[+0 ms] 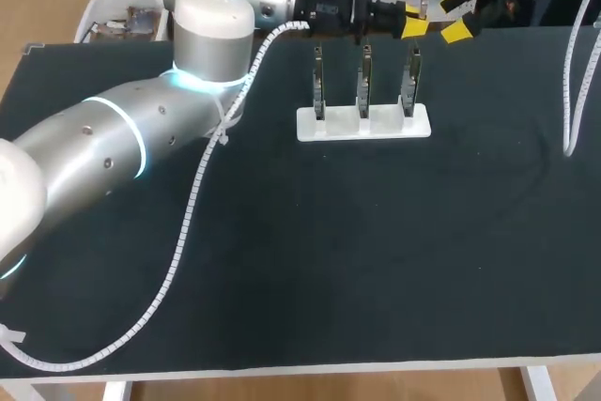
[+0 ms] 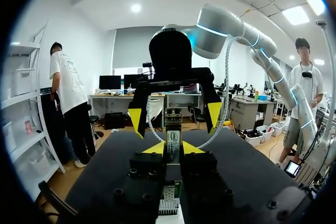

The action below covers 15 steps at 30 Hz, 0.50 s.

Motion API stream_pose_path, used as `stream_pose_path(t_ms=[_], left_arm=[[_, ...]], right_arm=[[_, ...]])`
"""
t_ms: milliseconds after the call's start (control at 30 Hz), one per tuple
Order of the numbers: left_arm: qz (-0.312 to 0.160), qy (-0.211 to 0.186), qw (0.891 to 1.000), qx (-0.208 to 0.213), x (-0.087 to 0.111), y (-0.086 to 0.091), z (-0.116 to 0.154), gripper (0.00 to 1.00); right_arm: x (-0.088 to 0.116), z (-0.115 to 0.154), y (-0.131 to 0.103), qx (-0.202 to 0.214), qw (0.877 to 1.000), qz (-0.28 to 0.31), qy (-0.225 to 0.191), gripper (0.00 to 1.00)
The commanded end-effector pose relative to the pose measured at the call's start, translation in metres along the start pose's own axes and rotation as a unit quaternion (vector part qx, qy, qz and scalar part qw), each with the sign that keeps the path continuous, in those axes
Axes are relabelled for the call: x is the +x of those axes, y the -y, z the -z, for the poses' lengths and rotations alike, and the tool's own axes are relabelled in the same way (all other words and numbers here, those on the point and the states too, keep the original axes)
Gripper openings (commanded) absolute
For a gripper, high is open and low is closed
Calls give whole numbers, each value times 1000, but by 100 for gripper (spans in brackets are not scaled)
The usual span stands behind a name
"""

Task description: Pick up the optical module with the left hand, and insert it into the network port with the right hand.

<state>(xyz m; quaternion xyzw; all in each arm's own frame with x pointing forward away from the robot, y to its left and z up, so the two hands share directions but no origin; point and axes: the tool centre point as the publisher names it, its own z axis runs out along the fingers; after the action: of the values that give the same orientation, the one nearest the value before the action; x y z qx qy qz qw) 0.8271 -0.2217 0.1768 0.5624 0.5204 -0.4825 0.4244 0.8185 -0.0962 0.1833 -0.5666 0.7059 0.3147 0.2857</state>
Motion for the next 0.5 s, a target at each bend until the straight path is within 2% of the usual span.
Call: stream_pose_path(t_ms=[33,500], left_arm=[[0,-1,1000,26,0,-10,-2,0],[0,-1,1000,26,0,-10,-2,0]], right_arm=[[-7,-1,-6,20,1000,4,0,100],[-25,-4,5,17,999,31,-6,100]])
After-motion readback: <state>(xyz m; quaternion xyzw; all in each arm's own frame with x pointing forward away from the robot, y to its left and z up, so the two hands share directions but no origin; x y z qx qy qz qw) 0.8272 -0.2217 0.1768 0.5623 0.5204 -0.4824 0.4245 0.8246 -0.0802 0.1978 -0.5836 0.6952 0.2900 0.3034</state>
